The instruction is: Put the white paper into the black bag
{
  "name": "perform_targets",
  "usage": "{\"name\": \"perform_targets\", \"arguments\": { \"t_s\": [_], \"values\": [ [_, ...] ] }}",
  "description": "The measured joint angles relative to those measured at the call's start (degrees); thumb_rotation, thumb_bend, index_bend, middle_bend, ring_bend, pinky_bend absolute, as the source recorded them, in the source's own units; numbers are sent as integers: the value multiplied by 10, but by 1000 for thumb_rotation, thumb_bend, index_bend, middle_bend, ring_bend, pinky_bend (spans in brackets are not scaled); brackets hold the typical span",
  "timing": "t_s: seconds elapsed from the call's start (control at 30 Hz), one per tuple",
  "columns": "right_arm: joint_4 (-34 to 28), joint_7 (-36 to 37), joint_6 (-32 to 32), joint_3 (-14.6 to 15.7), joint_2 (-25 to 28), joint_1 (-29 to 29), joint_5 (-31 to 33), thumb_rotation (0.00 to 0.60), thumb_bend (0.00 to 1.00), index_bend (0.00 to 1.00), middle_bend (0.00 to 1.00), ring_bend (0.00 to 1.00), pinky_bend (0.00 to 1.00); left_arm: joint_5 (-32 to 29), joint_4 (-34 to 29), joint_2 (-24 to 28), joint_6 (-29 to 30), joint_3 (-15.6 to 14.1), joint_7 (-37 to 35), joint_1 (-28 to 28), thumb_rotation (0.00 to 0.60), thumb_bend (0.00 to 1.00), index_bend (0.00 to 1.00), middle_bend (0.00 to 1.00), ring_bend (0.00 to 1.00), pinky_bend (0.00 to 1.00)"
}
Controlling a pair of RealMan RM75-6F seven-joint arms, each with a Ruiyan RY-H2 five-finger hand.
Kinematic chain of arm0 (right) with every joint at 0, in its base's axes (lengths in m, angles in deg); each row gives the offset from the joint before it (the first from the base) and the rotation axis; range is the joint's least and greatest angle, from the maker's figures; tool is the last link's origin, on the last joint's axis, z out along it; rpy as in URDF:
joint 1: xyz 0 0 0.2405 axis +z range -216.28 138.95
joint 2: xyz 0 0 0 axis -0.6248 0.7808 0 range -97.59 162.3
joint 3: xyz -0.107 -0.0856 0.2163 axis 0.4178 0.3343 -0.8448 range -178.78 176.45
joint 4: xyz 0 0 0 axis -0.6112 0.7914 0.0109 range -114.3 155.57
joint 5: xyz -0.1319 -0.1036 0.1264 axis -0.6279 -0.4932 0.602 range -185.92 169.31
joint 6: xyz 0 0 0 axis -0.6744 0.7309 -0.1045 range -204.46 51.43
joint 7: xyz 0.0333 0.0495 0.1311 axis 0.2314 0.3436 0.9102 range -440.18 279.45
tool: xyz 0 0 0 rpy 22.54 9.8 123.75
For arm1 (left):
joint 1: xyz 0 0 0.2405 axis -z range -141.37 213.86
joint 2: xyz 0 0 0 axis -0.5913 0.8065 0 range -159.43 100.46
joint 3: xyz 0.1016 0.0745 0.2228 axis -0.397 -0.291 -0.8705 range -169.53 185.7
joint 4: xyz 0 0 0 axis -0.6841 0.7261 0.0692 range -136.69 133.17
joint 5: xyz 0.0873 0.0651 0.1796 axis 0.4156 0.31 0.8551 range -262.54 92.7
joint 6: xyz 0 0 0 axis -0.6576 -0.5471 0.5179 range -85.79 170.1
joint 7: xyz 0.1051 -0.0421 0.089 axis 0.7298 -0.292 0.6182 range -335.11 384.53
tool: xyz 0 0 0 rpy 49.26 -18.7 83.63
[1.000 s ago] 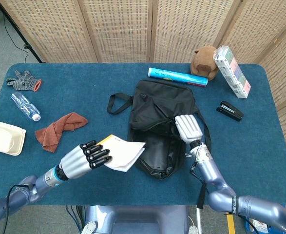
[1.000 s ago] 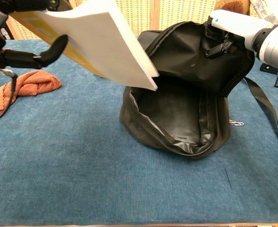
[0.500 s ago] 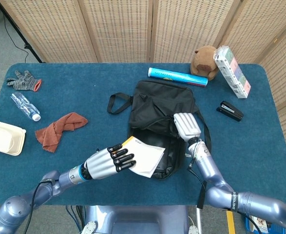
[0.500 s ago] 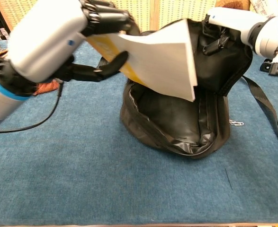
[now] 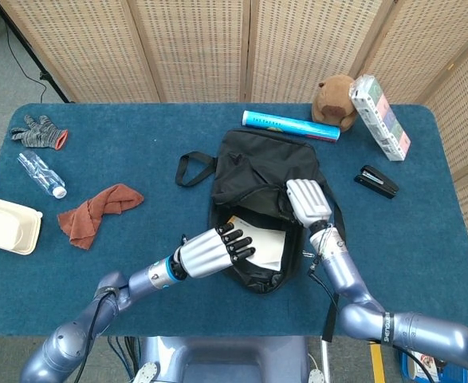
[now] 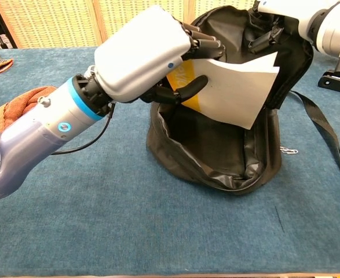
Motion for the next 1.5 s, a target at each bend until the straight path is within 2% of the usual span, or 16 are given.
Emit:
{"name": "perform_targets", "arguments": {
  "t_s": [0.2, 0.5, 0.9, 1.23, 1.5],
  "values": [
    [-23, -1, 6, 7, 16, -2, -5, 600, 839, 597, 612, 631, 437, -6, 28, -14, -38, -19, 10, 10, 600, 555, 804, 590, 594, 697],
    [-52, 5, 1, 12, 47, -4, -5, 600, 839, 597, 613, 636, 430, -14, 45, -38, -91, -43, 45, 20, 600, 552, 804, 590, 593, 697],
    [-96, 4, -2, 16, 86, -2, 2, 600, 839, 599, 615, 637, 430, -11, 55, -43, -136, -79, 80, 13, 600, 551, 804, 590, 596, 697],
    [-108, 0, -1, 17, 99, 9, 12, 600, 839, 600, 617, 640, 430, -31, 64, -42, -203, -81, 132, 14, 600, 549, 806, 592, 597, 697],
    [-118, -2, 3, 19, 107, 15, 21, 600, 839, 600, 618, 640, 430, -68, 60, -43, -236, -60, 155, 17, 600, 544, 807, 593, 596, 697]
  ]
}}
